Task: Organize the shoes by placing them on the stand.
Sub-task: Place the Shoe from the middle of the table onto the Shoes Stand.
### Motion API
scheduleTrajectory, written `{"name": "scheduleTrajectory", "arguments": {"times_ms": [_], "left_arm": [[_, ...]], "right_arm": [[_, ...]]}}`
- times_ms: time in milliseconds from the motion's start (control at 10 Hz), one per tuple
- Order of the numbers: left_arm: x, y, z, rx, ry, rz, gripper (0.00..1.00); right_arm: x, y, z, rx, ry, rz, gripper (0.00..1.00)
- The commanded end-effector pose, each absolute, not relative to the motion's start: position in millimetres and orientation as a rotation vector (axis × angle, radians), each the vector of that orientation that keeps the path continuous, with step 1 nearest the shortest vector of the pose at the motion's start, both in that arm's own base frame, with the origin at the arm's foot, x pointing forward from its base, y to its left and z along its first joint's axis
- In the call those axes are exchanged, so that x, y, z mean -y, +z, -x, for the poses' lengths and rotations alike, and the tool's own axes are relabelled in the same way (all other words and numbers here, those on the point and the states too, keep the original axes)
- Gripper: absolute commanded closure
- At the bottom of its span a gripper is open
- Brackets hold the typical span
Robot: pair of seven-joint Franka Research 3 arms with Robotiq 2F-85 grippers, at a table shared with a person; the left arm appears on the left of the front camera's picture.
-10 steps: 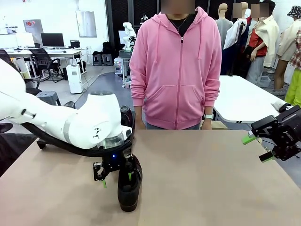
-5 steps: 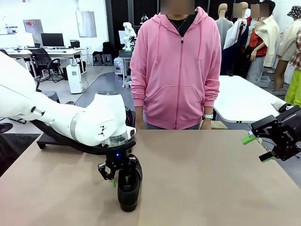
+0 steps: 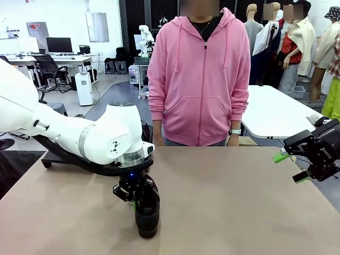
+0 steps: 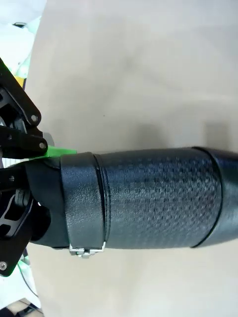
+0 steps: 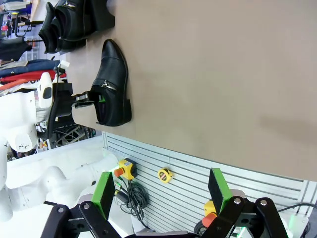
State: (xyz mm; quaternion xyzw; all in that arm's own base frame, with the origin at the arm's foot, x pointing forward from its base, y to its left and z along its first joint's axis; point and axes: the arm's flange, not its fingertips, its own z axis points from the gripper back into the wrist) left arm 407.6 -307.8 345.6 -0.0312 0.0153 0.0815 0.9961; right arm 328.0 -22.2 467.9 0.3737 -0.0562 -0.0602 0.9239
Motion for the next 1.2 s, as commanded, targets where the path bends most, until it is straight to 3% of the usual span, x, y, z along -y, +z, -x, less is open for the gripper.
{"name": "scheduleTrajectory", "arguments": {"times_ms": [0, 500, 700, 800, 1100], "left_arm": [[295, 358, -396, -0.055, 0.055, 0.121, 1.0], [252, 432, -336, 0.105, -0.301, 0.218, 1.0], [218, 449, -323, 0.329, -0.072, 0.294, 1.0], [199, 453, -317, 0.391, -0.078, 0.35, 1.0], [219, 462, -328, 0.291, -0.121, 0.285, 1.0]], "right_arm": [[21, 470, -329, 0.116, -0.138, -0.792, 0.0], [21, 470, -329, 0.116, -0.138, -0.792, 0.0], [21, 470, -329, 0.116, -0.138, -0.792, 0.0], [21, 470, -329, 0.116, -0.138, -0.792, 0.0], [21, 470, -329, 0.116, -0.138, -0.792, 0.0]]}}
